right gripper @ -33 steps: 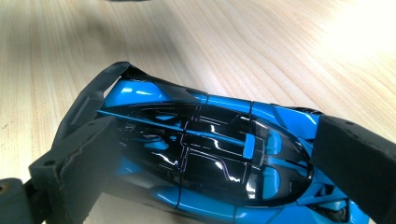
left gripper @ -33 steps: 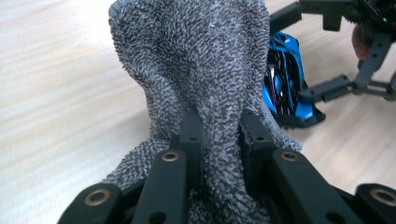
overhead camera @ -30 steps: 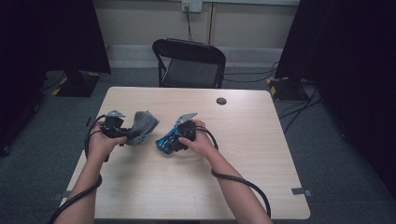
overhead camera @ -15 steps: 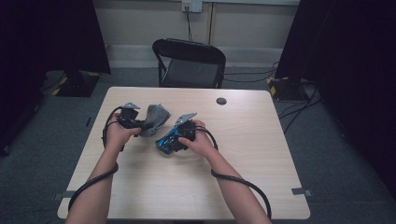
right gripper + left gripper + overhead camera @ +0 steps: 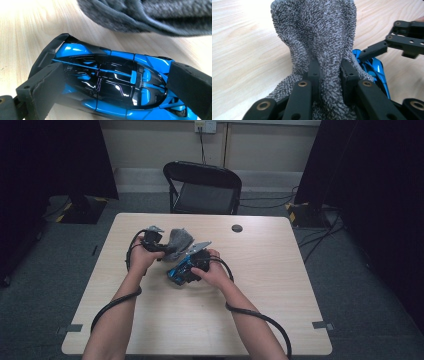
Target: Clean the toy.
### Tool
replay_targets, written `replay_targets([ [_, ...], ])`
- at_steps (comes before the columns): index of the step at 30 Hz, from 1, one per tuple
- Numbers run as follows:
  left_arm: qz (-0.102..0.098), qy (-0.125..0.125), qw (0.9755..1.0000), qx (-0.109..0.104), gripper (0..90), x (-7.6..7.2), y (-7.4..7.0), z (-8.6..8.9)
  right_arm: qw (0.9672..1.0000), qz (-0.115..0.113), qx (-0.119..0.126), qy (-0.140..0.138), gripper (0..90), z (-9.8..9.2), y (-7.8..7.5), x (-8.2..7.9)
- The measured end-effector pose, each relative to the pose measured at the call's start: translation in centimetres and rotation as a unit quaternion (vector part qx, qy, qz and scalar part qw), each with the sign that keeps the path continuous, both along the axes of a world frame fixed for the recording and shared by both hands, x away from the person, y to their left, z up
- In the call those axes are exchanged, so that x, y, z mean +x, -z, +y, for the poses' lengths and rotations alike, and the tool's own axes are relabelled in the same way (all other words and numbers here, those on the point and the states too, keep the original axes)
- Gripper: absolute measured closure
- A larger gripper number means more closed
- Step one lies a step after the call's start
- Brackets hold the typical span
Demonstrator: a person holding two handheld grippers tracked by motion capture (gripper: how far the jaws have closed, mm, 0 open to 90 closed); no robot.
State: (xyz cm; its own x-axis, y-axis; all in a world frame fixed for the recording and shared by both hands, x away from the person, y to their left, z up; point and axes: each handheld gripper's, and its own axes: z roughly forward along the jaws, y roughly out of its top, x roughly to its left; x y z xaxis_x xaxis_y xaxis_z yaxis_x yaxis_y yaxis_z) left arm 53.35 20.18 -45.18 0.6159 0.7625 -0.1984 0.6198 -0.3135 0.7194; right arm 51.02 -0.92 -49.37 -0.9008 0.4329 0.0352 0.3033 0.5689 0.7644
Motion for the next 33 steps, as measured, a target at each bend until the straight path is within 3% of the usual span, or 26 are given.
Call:
replay_targets([
  [11,-0.004,0.000,0.9994,0.035,73.9,1.5,1.9,-1.5,1.0000,0.005,-0.008,0.001,0.9,0.1,-0.2,0.0],
  [15,0.003,0.014,0.9988,0.046,73.7,1.7,2.8,-2.2,0.9999,0.004,-0.009,0.002,0.9,0.2,-0.2,0.0],
  [26,0.001,0.040,0.9982,0.044,73.9,1.3,3.5,-2.3,0.9999,0.007,-0.015,0.004,0.8,0.3,-0.3,0.0],
  [33,0.003,0.041,0.9984,0.039,74.1,0.6,3.5,-1.9,0.9997,0.011,-0.023,0.002,0.8,0.4,-0.4,0.1],
])
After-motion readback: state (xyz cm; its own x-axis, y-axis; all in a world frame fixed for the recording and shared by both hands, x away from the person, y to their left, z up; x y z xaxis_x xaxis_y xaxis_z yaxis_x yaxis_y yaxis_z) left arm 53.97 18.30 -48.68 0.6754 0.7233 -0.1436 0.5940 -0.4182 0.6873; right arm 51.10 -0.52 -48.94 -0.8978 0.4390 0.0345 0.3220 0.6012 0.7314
